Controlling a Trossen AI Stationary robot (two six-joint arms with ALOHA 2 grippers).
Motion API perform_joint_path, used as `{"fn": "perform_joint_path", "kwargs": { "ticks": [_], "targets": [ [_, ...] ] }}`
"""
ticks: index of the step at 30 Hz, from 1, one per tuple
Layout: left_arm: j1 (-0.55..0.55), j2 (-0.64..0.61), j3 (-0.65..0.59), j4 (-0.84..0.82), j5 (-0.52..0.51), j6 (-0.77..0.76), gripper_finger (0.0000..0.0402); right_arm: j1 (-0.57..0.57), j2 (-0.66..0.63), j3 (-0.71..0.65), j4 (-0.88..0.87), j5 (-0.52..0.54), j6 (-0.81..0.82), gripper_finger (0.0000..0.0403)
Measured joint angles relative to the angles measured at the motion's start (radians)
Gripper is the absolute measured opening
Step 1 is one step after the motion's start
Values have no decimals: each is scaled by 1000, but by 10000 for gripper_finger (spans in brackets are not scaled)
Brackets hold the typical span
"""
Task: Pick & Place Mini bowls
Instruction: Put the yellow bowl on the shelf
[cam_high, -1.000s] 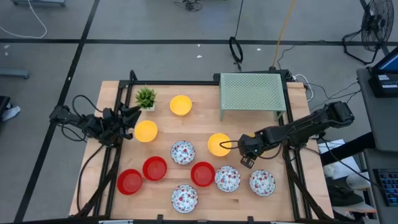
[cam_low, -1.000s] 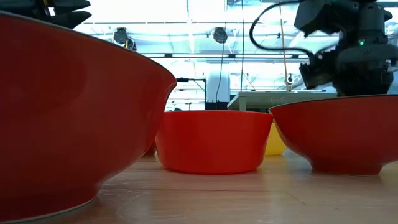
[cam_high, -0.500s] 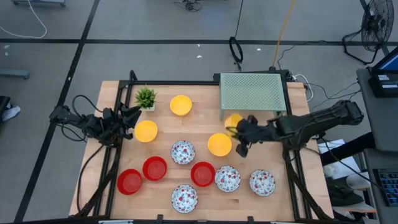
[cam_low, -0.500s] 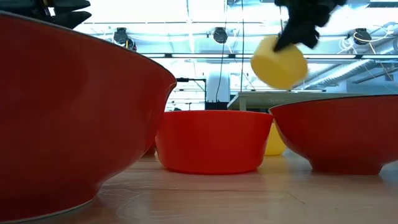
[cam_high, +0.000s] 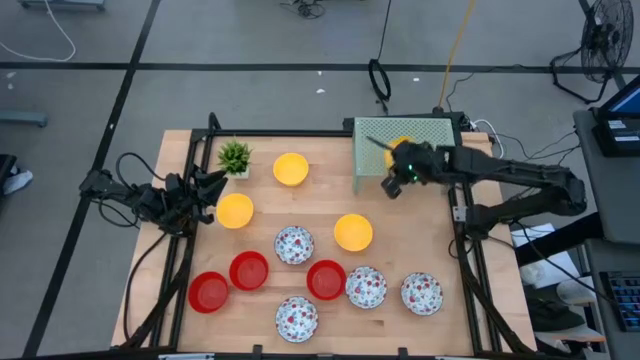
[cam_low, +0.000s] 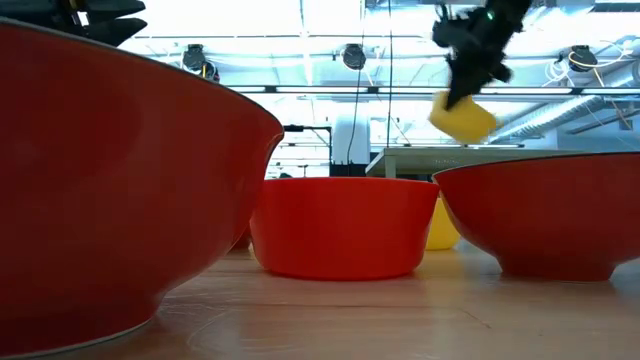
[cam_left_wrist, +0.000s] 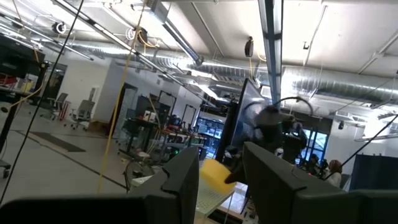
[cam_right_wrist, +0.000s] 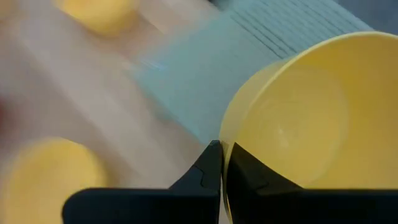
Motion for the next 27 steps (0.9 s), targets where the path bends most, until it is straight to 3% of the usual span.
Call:
{"fn": "perform_joint_path", "kwargs": {
  "ticks": [11,27],
  "targets": [
    [0,0,0,0,-1,32,129,-190,-1,38,-330,20,0,0],
    [0,0,0,58,-1,90,129,-400,181,76,-419,23,-205,0]
  ]
}}
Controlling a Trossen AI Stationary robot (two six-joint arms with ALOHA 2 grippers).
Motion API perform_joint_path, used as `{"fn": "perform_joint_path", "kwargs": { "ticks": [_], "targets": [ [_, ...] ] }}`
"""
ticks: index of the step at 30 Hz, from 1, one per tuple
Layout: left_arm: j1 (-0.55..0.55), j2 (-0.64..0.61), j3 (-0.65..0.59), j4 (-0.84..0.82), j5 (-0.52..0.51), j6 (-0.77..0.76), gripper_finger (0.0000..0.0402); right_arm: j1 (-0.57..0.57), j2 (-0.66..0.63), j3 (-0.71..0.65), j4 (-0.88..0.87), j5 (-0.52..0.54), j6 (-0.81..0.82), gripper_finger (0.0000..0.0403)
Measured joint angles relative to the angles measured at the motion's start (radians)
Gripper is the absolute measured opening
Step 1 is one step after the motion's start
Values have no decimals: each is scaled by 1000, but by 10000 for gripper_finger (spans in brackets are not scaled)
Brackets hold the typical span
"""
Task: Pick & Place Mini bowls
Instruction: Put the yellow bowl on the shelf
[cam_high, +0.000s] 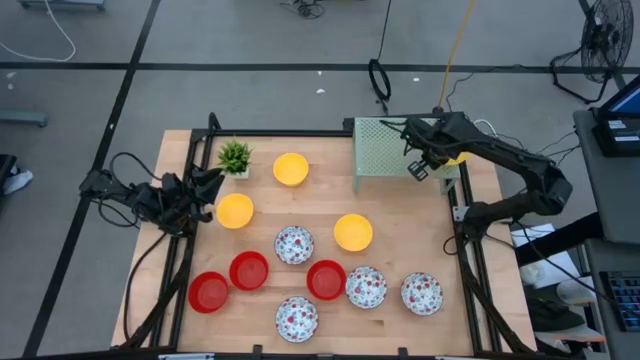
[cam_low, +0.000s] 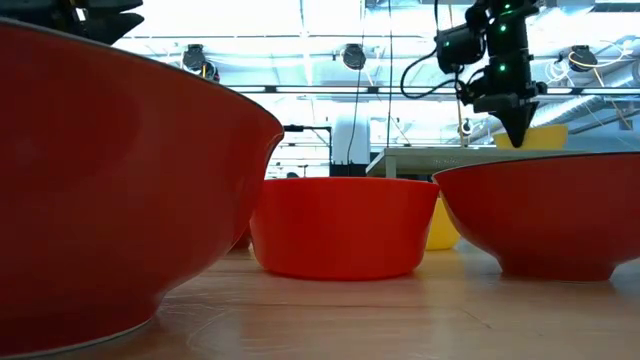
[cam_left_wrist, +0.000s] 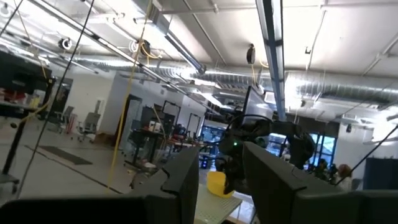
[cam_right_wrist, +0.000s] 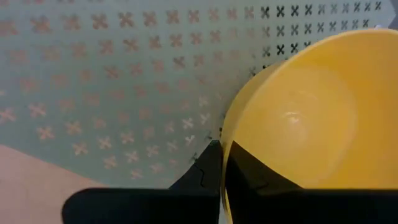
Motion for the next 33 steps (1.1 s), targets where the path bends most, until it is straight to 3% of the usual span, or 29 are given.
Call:
{"fn": "perform_joint_path", "kwargs": {
  "ticks": [11,24,33],
  "targets": [
    [0,0,0,29,0,52,129,-46,40,129,-9,-83,-34,0],
    [0,0,0,34,1,50,129,-155,43,132,115,-91,-4,2],
    [0,0,0,41,1,63,129,-220,43,115,142,-159,-38,1]
  ]
}}
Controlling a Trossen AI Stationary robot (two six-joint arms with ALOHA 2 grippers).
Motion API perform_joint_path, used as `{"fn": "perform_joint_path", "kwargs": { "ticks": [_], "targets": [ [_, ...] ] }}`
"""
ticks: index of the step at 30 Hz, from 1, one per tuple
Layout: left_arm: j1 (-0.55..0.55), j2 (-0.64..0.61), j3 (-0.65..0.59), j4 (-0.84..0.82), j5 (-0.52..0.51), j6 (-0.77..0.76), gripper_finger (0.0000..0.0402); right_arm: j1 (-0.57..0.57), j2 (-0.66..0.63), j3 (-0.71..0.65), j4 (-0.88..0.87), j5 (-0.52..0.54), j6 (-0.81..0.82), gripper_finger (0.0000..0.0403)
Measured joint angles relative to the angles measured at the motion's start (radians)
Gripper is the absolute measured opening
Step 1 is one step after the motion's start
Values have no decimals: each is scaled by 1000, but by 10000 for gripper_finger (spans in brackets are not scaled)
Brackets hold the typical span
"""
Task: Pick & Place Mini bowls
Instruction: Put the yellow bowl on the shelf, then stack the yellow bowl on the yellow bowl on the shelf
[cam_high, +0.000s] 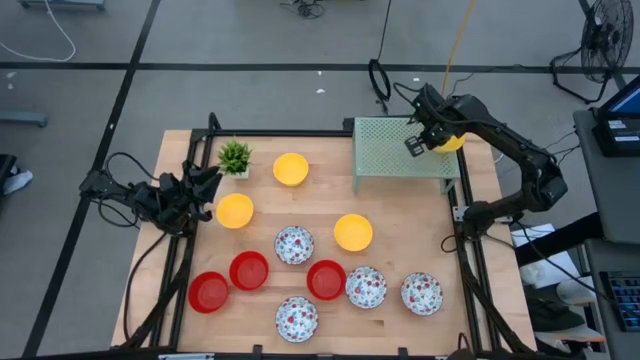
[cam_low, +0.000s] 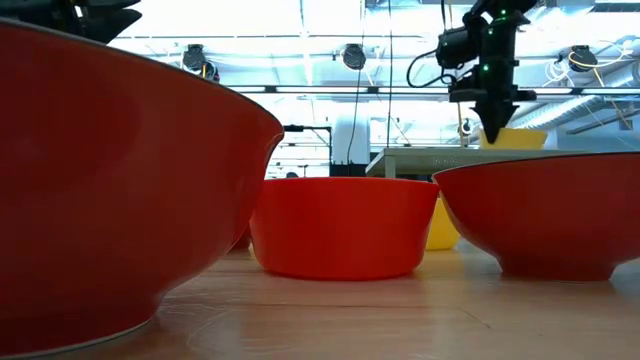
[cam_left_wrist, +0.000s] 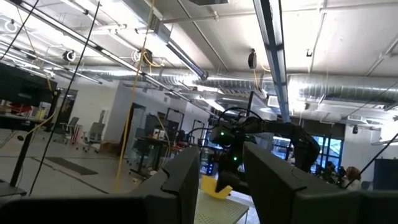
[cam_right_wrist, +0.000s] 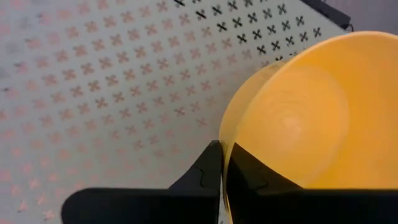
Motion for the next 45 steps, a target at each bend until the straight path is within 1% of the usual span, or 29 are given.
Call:
{"fn": "perform_joint_path", "kwargs": {
  "ticks": [4,8,14,18,23,28,29,31,33,35,36,37,38,39,41,45],
  "targets": [
    [0,0,0,4,0,6,129,-23,0,-26,21,0,8,3],
    [0,0,0,4,0,7,129,-36,0,-39,22,-1,4,21],
    [0,0,0,6,0,7,129,-37,0,-40,27,-3,4,75],
    [0,0,0,6,0,8,129,-36,0,-32,27,-3,-42,114],
    [0,0,0,6,0,8,129,-36,0,42,25,-4,-109,153],
    [0,0,0,6,0,8,129,-28,-1,179,-4,-7,-116,175],
    [0,0,0,6,0,9,129,-23,-3,204,-11,-27,-116,177],
    [0,0,0,6,0,9,129,-9,-14,237,-3,-134,-93,178],
    [0,0,0,6,0,9,129,15,-30,244,27,-323,-20,177],
    [0,0,0,6,0,9,129,53,-48,231,90,-552,40,173],
    [0,0,0,6,0,9,129,81,-60,217,128,-648,59,171],
    [0,0,0,6,0,9,129,116,-72,200,170,-723,76,170],
    [0,0,0,6,0,8,129,161,-85,181,218,-772,96,168],
    [0,0,0,6,0,8,129,211,-97,156,279,-793,118,167],
    [0,0,0,6,0,8,129,323,-117,93,415,-789,151,165],
    [0,0,0,5,0,7,129,533,-130,-68,728,-786,143,165]
  ]
}}
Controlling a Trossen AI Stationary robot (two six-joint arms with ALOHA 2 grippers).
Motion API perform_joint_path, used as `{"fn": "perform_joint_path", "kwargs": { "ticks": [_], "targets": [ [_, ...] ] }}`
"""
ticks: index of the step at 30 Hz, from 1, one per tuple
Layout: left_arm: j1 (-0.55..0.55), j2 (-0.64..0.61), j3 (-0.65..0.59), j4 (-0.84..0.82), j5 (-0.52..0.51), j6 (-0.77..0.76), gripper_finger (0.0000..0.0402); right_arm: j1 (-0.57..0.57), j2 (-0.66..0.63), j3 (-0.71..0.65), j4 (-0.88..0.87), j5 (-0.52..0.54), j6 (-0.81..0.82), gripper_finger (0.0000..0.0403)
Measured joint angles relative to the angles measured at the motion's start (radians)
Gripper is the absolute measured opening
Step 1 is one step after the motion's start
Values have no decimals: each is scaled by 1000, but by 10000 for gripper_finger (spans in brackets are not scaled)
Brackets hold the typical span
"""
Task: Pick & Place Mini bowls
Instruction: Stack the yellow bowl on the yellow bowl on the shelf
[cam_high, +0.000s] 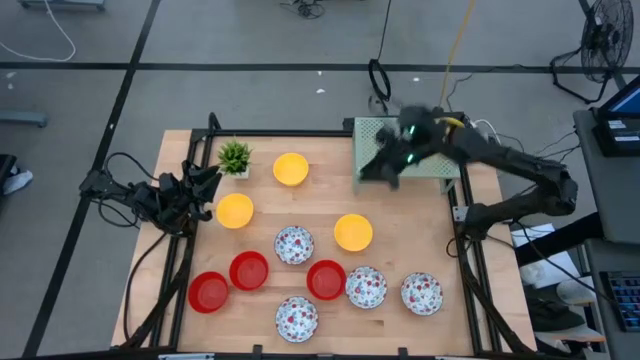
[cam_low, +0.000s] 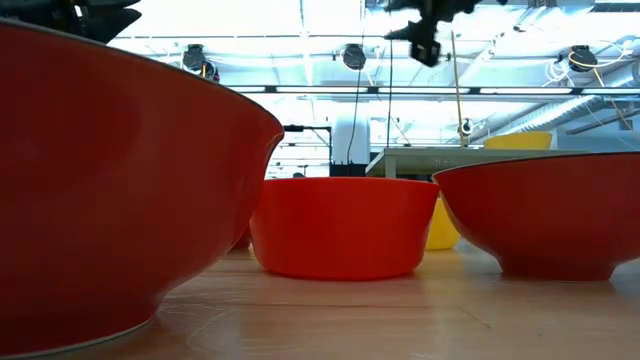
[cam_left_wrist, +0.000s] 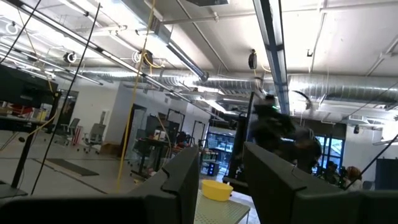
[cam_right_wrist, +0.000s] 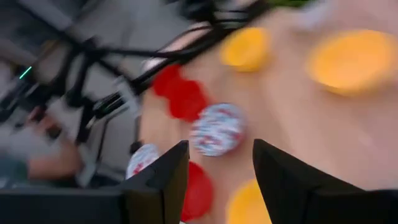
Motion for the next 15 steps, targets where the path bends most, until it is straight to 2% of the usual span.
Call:
{"fn": "perform_joint_path", "kwargs": {
  "ticks": [5,7,12,15],
  "targets": [
    [0,0,0,0,0,-2,129,212,0,-218,340,10,-184,165],
    [0,0,0,-1,0,-2,129,273,0,-288,401,73,-212,165],
    [0,0,0,-2,0,-5,129,394,0,-383,323,350,-222,165],
    [0,0,0,-2,0,-5,129,450,13,-404,265,461,-262,165]
  ]
}}
